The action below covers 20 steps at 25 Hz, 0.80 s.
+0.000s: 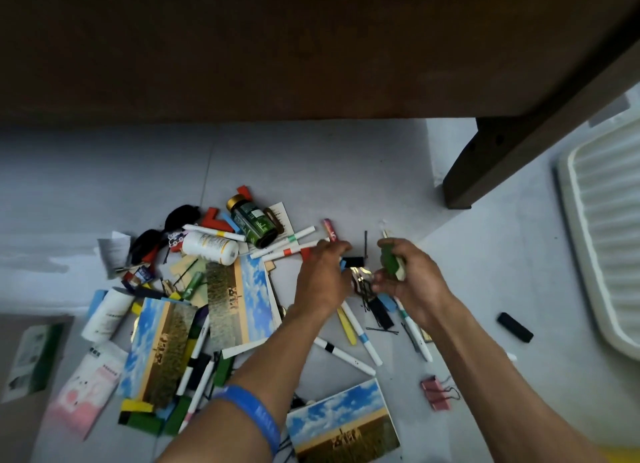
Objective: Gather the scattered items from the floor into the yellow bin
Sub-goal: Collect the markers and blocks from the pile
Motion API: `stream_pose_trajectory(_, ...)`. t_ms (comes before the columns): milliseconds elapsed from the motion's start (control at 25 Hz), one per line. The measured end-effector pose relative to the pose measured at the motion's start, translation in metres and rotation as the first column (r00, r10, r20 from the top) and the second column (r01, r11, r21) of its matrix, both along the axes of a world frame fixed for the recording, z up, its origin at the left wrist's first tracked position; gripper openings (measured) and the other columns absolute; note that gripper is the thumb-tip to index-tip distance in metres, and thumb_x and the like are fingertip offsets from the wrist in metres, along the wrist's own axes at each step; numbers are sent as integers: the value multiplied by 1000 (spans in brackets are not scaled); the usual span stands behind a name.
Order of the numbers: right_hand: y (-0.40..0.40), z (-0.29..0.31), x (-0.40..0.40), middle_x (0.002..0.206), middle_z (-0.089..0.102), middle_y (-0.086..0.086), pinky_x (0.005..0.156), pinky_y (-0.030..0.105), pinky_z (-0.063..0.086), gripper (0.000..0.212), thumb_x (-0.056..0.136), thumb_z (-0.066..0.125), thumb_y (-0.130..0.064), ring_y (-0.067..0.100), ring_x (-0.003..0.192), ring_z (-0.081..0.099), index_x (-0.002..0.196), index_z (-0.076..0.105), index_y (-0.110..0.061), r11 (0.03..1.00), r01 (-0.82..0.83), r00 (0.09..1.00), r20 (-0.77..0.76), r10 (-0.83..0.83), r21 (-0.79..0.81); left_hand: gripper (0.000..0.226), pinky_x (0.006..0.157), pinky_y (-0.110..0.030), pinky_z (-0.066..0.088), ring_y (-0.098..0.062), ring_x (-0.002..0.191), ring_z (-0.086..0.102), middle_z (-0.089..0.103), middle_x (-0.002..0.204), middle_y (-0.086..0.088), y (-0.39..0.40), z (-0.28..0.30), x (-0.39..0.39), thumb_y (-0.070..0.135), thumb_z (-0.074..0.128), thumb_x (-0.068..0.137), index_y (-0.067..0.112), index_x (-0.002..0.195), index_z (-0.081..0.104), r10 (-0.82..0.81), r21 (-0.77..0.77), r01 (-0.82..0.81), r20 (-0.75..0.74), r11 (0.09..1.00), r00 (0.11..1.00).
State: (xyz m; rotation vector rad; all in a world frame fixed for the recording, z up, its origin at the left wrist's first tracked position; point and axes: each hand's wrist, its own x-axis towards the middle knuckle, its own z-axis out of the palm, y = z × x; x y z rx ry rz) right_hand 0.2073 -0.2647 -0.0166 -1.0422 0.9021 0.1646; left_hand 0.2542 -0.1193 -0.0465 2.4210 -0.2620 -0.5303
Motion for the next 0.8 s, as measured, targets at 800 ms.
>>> stream_pose_trajectory(800, 26, -28, -76, 111, 59, 11, 61, 39, 48, 29, 96, 55, -25, 36, 80, 64, 121, 50, -11, 99, -525, 790, -441, 426, -845, 27, 83, -36, 45, -30, 103, 57, 59, 111, -11, 29, -10, 0, 34, 69, 86, 16, 103, 59, 264, 58, -265, 26, 962, 964)
